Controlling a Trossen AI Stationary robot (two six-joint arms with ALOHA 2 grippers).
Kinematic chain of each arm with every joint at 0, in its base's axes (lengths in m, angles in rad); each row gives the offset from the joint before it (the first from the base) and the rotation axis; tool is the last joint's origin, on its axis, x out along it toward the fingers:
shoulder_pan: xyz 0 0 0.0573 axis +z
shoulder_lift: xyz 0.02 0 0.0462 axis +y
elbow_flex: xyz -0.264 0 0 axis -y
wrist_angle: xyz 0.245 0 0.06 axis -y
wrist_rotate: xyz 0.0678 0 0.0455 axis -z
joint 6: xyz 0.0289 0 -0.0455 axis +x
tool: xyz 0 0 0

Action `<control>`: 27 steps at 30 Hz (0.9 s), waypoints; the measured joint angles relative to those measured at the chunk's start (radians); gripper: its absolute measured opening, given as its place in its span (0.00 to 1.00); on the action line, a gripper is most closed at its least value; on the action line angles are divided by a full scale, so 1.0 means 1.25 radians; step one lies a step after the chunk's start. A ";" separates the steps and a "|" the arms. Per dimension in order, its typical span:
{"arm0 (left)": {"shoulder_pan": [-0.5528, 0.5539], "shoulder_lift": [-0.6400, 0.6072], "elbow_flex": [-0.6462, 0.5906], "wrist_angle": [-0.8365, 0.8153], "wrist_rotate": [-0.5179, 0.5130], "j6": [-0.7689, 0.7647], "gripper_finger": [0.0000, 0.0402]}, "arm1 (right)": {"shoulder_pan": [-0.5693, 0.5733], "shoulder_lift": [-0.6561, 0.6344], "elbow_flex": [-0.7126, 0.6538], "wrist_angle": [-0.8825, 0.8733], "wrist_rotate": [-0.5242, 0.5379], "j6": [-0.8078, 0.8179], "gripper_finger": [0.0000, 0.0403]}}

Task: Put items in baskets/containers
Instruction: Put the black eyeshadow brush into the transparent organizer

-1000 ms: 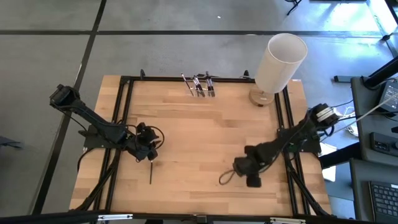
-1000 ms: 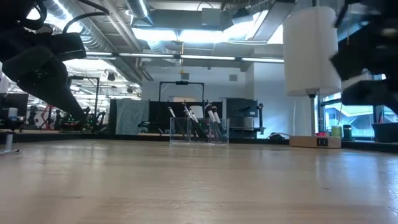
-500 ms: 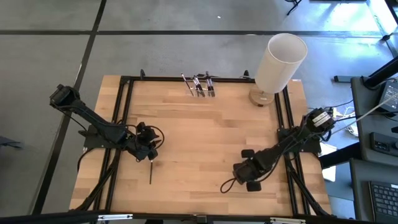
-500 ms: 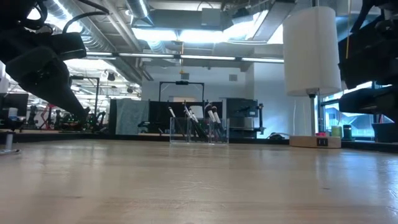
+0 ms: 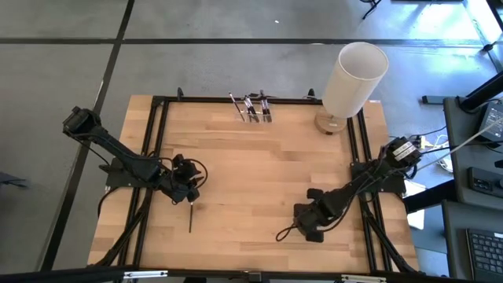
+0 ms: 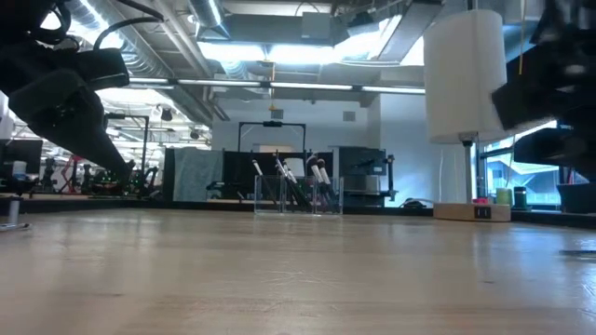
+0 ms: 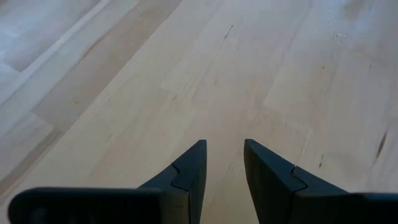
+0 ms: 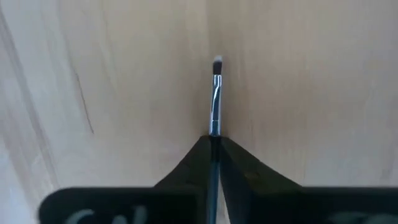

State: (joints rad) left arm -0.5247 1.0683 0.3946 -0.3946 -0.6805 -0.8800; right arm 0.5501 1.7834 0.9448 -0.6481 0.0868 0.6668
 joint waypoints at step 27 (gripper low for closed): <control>0.070 -0.001 0.000 -0.075 -0.035 0.044 0.25 | -0.560 0.136 0.354 0.488 -0.219 -0.502 0.01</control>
State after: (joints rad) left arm -0.4371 1.0676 0.3943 -0.4885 -0.7238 -0.8252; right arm -0.1502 1.9535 1.3871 -0.0382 -0.1867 0.0387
